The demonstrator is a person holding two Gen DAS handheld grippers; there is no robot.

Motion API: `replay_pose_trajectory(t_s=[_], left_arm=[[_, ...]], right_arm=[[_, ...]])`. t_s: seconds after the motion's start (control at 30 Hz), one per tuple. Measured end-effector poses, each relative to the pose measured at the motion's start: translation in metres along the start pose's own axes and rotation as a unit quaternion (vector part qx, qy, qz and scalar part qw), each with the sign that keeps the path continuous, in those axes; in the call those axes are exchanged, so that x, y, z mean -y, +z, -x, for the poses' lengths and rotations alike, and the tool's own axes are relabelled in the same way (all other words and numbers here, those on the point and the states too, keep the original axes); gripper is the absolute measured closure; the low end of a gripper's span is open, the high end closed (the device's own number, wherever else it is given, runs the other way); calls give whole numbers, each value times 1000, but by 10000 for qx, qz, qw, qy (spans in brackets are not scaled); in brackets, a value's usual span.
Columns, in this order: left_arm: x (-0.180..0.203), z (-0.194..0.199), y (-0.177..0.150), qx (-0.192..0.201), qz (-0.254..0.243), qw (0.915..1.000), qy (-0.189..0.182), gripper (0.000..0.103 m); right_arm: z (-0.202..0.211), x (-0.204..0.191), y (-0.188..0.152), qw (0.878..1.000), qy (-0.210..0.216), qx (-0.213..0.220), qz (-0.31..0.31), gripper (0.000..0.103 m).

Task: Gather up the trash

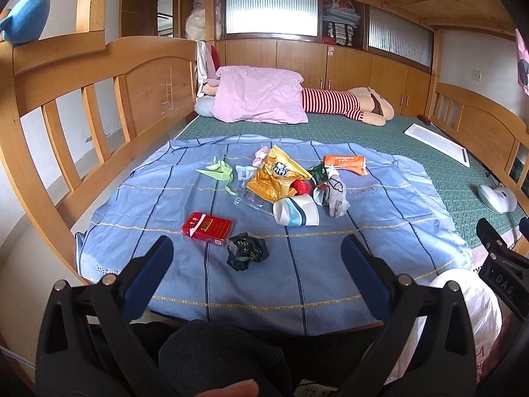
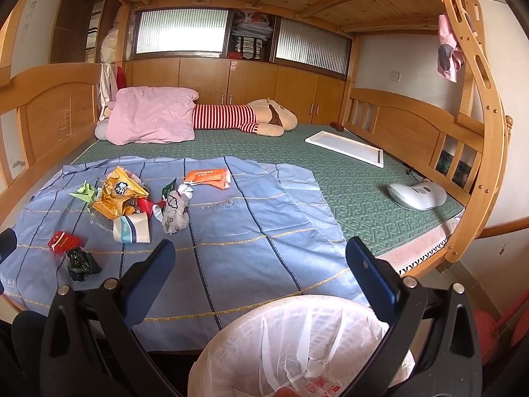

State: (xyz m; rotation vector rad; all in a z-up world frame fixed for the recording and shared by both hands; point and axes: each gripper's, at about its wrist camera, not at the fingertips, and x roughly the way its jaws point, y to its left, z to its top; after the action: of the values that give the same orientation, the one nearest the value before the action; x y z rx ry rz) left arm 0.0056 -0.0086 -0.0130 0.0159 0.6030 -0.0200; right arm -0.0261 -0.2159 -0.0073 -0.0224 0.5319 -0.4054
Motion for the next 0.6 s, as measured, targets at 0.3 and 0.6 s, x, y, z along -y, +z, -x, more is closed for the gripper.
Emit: replay_pose_trajectory(t_s=[0.3, 0.6], left_arm=[[-4, -14, -1, -187, 11, 9998, -81, 3], [-98, -125, 3, -1328, 1053, 9833, -667, 21]], right_arm=[[-6, 2, 0, 9999, 32, -123, 28, 3], [-56, 0, -13, 9900, 694, -1221, -130, 3]])
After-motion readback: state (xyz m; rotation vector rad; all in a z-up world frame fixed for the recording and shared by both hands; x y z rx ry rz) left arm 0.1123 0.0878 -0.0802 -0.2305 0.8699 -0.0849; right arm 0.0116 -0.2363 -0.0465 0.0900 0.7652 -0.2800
